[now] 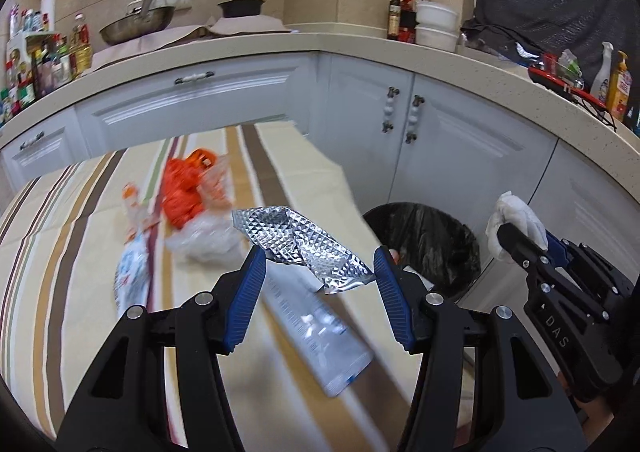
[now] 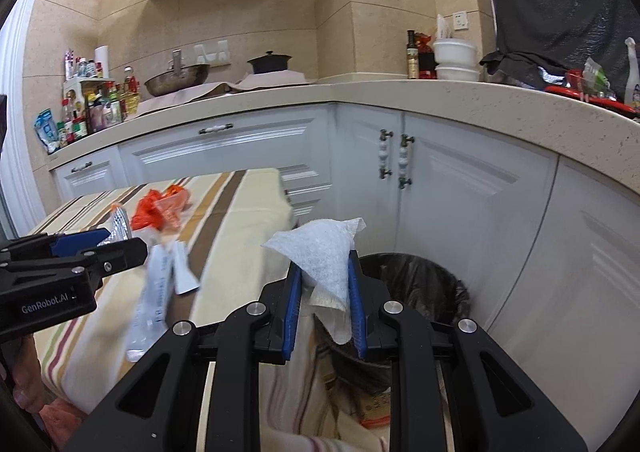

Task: Collect trash
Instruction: 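Carry the foil pack and tissue over the bin and open both grippers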

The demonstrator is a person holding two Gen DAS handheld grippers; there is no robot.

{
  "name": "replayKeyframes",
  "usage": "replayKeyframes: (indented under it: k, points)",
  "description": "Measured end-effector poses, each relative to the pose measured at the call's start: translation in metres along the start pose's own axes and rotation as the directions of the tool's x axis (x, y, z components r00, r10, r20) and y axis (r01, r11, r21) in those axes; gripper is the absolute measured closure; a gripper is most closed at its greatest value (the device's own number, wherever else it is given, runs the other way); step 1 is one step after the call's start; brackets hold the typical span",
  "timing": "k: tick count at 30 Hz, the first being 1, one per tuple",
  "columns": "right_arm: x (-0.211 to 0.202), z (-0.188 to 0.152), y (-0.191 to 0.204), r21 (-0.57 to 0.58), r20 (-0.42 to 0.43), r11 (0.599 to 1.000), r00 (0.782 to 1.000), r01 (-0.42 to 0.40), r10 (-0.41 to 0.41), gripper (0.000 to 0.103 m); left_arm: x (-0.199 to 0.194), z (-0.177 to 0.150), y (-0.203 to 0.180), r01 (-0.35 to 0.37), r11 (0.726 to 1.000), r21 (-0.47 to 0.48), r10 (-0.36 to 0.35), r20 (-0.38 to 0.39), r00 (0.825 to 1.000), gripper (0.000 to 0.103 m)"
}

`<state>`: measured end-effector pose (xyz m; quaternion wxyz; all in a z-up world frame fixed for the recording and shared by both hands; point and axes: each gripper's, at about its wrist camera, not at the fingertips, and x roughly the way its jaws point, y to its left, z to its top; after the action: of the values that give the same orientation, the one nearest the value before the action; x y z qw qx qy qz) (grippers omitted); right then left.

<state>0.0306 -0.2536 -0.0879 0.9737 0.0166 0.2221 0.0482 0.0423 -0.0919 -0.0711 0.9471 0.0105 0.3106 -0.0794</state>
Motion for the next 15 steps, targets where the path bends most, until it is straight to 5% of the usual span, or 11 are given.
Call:
replayKeyframes:
  k: [15]
  points:
    - [0.056,0.019,-0.075,0.014,0.010,0.993,0.993,0.114,-0.114,0.080,0.085,0.066,-0.099,0.024,0.990,0.140,-0.027,0.015,1.000,0.049]
